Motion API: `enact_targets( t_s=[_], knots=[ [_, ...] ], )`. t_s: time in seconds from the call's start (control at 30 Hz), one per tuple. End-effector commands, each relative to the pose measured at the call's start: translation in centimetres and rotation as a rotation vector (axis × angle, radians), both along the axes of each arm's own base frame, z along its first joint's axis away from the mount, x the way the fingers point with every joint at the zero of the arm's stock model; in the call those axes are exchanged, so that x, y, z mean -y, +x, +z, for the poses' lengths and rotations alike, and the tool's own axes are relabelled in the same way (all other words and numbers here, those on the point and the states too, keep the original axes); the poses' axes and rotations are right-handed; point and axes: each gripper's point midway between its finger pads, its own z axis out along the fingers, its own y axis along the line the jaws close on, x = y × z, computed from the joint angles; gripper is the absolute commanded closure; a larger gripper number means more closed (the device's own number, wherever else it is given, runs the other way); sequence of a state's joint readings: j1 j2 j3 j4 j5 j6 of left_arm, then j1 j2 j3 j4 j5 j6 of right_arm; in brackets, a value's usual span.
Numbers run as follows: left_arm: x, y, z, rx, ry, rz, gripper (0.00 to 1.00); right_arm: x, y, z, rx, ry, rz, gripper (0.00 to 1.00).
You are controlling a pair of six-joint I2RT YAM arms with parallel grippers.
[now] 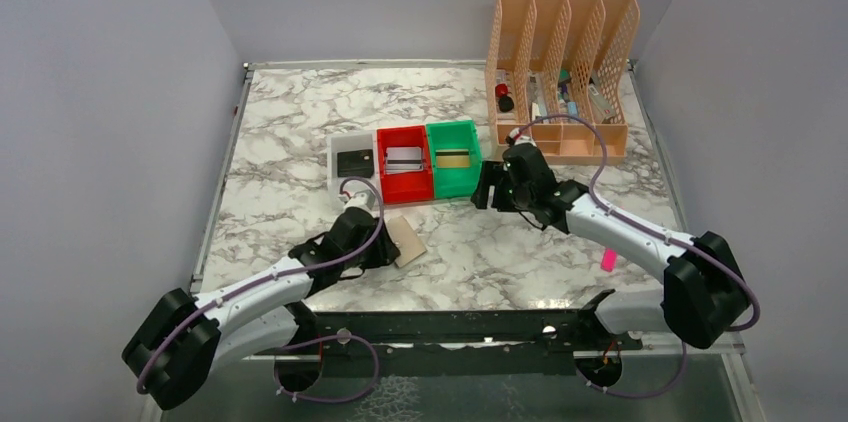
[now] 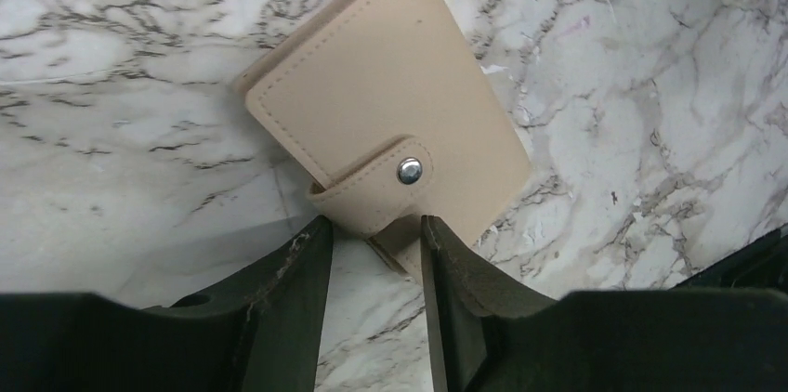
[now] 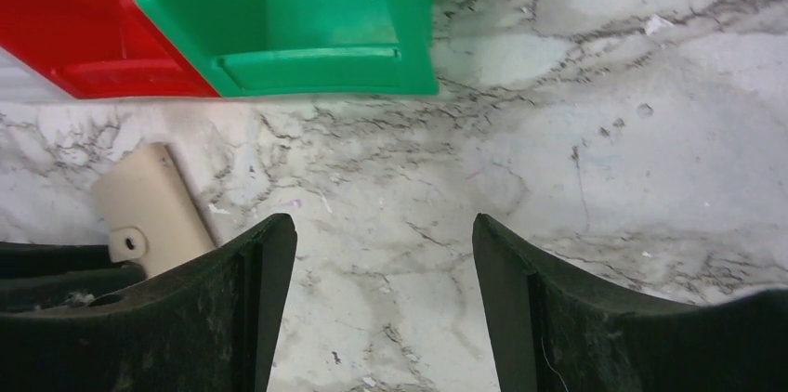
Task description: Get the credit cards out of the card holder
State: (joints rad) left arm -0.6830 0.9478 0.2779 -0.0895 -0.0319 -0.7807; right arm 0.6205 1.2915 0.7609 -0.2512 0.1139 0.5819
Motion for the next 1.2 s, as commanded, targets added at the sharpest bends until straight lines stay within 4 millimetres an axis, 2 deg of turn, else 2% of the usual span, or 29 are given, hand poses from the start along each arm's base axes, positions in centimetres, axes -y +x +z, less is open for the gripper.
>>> enact_targets(
  t_s=[0.0, 0.07, 0.17, 0.37, 0.47, 0.63, 0.7, 0.83, 1.0, 1.17],
  knots=[
    [2.0, 0.6, 1.7, 0.044, -0.025, -0.030, 0.54, -3.1, 1.4, 2.9, 0.046, 0.060, 0.116, 0.25],
    [1.7, 0.8, 2.1, 0.062, -0.022, -0.017, 0.45, -4.7, 1.6, 4.0, 0.079, 0.099, 0.180, 0.26],
    [0.3, 1.5, 3.0, 0.113, 0.020, 0.040, 0.35, -7.1, 2.4, 5.4, 0.106, 0.128, 0.250, 0.28],
    [-2.1, 2.4, 6.0, 0.203, 0.087, 0.110, 0.22, -11.0, 4.5, 5.6, 0.124, 0.049, 0.290, 0.24],
    [-3.0, 2.8, 7.0, 0.227, 0.115, 0.142, 0.16, -11.8, 5.8, 4.3, 0.120, -0.013, 0.256, 0.22],
    [-3.7, 3.3, 7.6, 0.245, 0.163, 0.162, 0.14, -13.2, 7.2, 1.7, 0.105, -0.096, 0.253, 0.22],
    [-3.8, 3.3, 7.4, 0.243, 0.174, 0.162, 0.14, -13.0, 7.8, 0.5, 0.097, -0.160, 0.220, 0.22],
    [-3.6, 3.3, 7.2, 0.233, 0.178, 0.157, 0.13, -11.2, 9.0, -1.4, 0.097, -0.270, 0.108, 0.26],
    [-3.7, 3.2, 7.0, 0.230, 0.181, 0.153, 0.13, -9.5, 8.2, -3.1, 0.067, -0.320, 0.072, 0.28],
    [-3.7, 3.1, 6.8, 0.228, 0.180, 0.153, 0.13, -7.7, 6.7, -3.6, 0.053, -0.326, 0.031, 0.29]
  ],
)
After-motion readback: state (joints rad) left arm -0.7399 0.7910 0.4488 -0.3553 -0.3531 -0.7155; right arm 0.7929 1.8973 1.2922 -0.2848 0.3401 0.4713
